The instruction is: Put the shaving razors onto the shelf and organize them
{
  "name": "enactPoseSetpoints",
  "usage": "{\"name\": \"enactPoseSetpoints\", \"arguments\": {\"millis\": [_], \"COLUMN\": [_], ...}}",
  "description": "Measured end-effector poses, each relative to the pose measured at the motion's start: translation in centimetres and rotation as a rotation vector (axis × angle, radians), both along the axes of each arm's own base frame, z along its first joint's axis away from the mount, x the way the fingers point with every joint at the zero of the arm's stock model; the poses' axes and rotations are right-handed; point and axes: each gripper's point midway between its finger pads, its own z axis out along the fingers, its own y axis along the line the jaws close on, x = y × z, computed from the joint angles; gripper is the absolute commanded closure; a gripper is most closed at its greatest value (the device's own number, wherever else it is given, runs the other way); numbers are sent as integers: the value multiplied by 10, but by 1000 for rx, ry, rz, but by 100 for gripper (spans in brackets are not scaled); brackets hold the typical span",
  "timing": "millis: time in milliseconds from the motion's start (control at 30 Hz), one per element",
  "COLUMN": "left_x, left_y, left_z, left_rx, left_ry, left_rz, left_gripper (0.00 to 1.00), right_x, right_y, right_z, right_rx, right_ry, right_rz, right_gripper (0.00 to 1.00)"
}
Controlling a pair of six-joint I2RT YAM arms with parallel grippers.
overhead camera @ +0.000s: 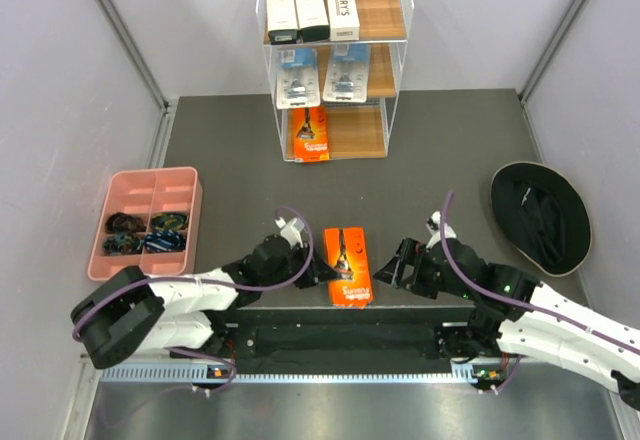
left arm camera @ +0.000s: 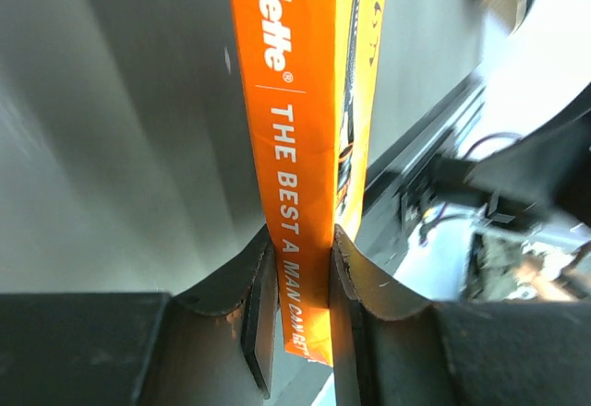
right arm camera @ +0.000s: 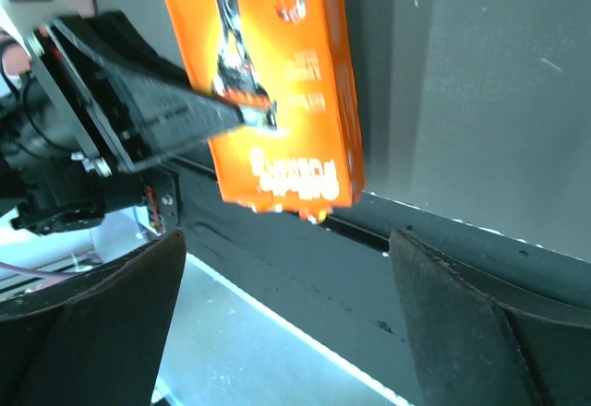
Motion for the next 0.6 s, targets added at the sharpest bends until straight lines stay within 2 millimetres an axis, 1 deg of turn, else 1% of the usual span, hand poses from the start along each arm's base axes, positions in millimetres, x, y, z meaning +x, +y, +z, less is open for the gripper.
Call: {"name": "enactPoseSetpoints", "arguments": {"millis": [133, 300, 367, 433, 533, 600], "left_x": [22, 46, 54, 59, 58, 55], "left_y": [6, 17, 24, 34, 47, 51], "left_z": [13, 33, 43, 47, 42, 39], "left_rx": [-60, -147, -205, -258, -298, -312], "left_ry": [-5, -10, -18, -14, 20, 45], "left_rz": [37, 92, 126, 166, 213, 228], "left_gripper": [91, 92, 92, 92, 93, 94], "right_x": [2, 4, 6, 10, 19, 25], "right_y": [7, 20, 27, 37, 55, 67], "right_z": [0, -18, -24, -25, -20, -13], "right_rx": [40, 89, 95, 112, 158, 200], "right_ry": [-3, 19, 30, 28, 5, -15], "right_rz": [-4, 1, 5, 13, 24, 28], "right_gripper": [9, 8, 8, 8, 8, 8]}}
